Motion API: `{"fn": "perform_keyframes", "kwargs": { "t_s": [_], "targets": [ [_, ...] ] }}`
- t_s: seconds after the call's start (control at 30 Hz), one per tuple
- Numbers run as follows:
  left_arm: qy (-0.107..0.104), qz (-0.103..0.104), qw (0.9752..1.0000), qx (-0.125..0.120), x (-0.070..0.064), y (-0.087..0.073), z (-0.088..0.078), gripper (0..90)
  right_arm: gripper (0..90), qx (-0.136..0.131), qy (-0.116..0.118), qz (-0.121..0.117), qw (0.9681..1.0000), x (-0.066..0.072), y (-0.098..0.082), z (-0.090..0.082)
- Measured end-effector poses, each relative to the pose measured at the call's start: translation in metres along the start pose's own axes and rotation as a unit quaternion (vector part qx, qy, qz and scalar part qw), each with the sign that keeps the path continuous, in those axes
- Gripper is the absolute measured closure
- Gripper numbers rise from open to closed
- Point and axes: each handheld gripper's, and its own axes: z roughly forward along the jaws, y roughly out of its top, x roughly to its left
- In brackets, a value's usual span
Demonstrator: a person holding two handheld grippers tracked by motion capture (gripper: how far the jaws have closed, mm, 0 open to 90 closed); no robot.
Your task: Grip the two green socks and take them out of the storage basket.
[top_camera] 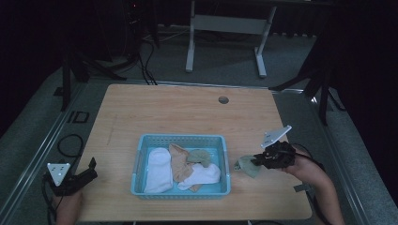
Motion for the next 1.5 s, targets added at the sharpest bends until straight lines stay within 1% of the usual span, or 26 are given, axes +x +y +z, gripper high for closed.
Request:
{"fn": "perform_keyframes", "kwargs": {
  "t_s": [0.03,0.07,0.1,0.13,0.2,0.23,0.27,0.3,0.37,0.43,0.53,0.57,0.6,0.67,0.73,0.77,0.9,1.0,1.03,1.07,1.1,1.17,1.3,1.37,1.5],
  "targets": [
    [0.000,-0.001,1.0000,-0.001,0.000,0.000,0.000,0.3,80.1,0.003,0.003,0.010,0.9999,0.000,-0.007,0.004],
    [0.000,-0.001,1.0000,0.000,0.000,0.000,0.000,0.4,80.1,0.003,0.003,0.010,0.9999,0.000,-0.007,0.004],
    [0.000,0.000,1.0000,0.000,0.000,0.000,0.000,0.4,80.1,0.003,0.005,0.015,0.9999,-0.001,-0.011,0.006],
    [0.000,0.000,1.0000,0.000,0.000,0.000,0.000,0.4,80.1,0.008,0.011,0.025,0.9996,-0.002,-0.020,0.011],
    [0.000,0.000,1.0000,0.000,0.000,0.000,0.000,0.3,80.1,0.011,0.014,0.030,0.9994,-0.003,-0.026,0.015],
    [0.000,0.000,1.0000,0.000,0.000,0.000,0.000,0.3,80.1,0.011,0.014,0.030,0.9994,-0.003,-0.026,0.015],
    [0.001,0.000,1.0000,0.000,0.000,0.000,0.000,0.4,79.9,0.018,0.021,0.036,0.9990,-0.003,-0.032,0.020],
    [0.001,0.000,1.0000,0.000,0.000,0.000,0.000,0.4,79.9,0.018,0.021,0.036,0.9990,-0.003,-0.032,0.020],
    [0.000,0.000,1.0000,0.002,0.000,0.000,0.000,0.4,79.8,0.027,0.023,0.047,0.9983,-0.003,-0.041,0.027],
    [0.001,-0.001,1.0000,0.002,0.000,0.000,0.000,0.4,79.6,0.026,0.025,0.054,0.9979,-0.004,-0.046,0.032],
    [0.001,0.000,1.0000,0.002,0.000,0.000,0.000,0.4,79.6,0.027,0.027,0.057,0.9976,-0.005,-0.048,0.033],
    [0.000,-0.001,1.0000,0.002,0.000,0.000,0.000,0.4,79.3,0.029,0.031,0.066,0.9969,-0.006,-0.055,0.040],
    [0.000,-0.001,1.0000,0.002,0.000,0.000,0.000,0.3,79.3,0.029,0.031,0.066,0.9969,-0.006,-0.055,0.040],
    [0.000,-0.001,1.0000,0.002,0.000,0.000,0.000,0.4,79.1,0.034,0.033,0.076,0.9960,-0.008,-0.061,0.045],
    [0.000,-0.001,1.0000,0.002,0.000,0.000,0.000,0.4,79.0,0.036,0.032,0.077,0.9959,-0.009,-0.063,0.047],
    [0.000,-0.001,1.0000,0.002,0.000,0.000,0.000,0.4,79.1,0.043,0.035,0.088,0.9946,-0.010,-0.065,0.051],
    [0.000,-0.001,1.0000,0.001,0.000,0.000,0.000,0.4,79.1,0.052,0.031,0.087,0.9943,-0.010,-0.069,0.056],
    [0.000,-0.001,1.0000,0.001,0.000,0.000,0.000,0.4,78.7,0.053,0.031,0.088,0.9942,-0.010,-0.069,0.056],
    [0.000,-0.002,1.0000,0.002,0.000,0.000,0.000,0.4,77.2,0.054,0.031,0.087,0.9942,-0.010,-0.068,0.056],
    [0.000,-0.003,1.0000,0.001,0.000,0.000,0.000,0.4,75.0,0.054,0.031,0.086,0.9944,-0.010,-0.068,0.055],
    [-0.001,-0.004,1.0000,0.000,0.000,0.000,0.000,0.4,71.2,0.054,0.033,0.090,0.9939,-0.011,-0.067,0.054],
    [-0.001,-0.004,1.0000,0.000,0.000,0.000,0.000,0.4,62.4,0.051,0.038,0.090,0.9939,-0.012,-0.064,0.051],
    [-0.001,-0.003,1.0000,-0.001,0.000,0.000,0.000,0.3,53.1,0.041,0.022,0.087,0.9952,-0.013,-0.057,0.040],
    [-0.001,-0.003,1.0000,-0.001,0.000,0.000,0.000,0.4,51.4,0.032,0.021,0.093,0.9949,-0.015,-0.053,0.034],
    [-0.001,-0.002,1.0000,0.000,0.000,0.000,0.000,0.3,48.3,0.023,0.017,0.089,0.9957,-0.016,-0.046,0.026]
  ]
}}
